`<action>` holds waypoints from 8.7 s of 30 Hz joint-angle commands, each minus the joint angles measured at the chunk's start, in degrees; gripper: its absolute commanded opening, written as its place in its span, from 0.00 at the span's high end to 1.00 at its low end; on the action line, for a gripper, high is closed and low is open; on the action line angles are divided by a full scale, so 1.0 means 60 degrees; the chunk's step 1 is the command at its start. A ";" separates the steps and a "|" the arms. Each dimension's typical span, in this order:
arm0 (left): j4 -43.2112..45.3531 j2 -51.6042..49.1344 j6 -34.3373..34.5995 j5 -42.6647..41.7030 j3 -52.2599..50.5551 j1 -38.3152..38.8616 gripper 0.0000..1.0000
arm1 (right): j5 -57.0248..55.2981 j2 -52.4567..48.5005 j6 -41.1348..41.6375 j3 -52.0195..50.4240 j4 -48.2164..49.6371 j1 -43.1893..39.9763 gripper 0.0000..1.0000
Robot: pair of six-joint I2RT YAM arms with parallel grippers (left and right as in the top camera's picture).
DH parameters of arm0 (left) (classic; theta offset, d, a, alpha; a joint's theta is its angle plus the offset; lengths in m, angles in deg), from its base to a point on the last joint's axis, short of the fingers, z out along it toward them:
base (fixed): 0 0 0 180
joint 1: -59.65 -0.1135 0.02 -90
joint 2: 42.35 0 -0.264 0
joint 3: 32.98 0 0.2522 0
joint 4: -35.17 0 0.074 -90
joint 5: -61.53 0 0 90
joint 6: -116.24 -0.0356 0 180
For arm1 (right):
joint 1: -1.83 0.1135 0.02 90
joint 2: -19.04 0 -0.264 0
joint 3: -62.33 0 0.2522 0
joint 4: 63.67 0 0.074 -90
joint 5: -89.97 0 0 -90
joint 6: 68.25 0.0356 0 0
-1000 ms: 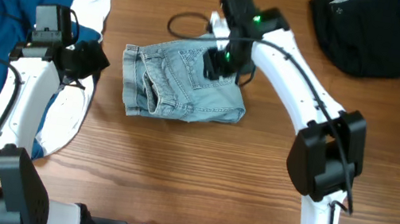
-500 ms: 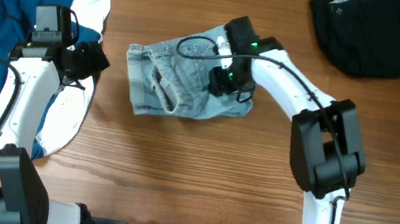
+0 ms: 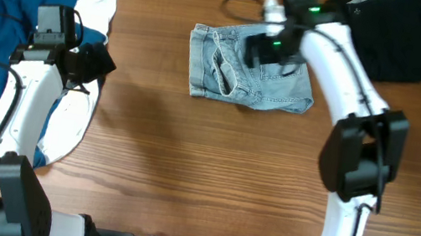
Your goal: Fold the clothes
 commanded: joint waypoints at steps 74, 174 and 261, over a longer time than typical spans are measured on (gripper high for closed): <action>0.0302 -0.0073 -0.0211 -0.0080 0.0015 -0.0018 0.00 | -0.2007 0.2295 -0.1198 0.2175 0.1392 -0.2364 0.96; 0.0849 -0.0197 0.0138 -0.0080 0.0015 -0.0018 0.00 | 0.2743 0.4095 1.0338 0.3038 -0.0882 -0.4069 0.00; 0.5621 0.7526 -0.0965 0.0171 -0.5351 0.0109 0.00 | -0.1304 2.0895 0.2488 -1.8498 0.9981 -0.3464 0.00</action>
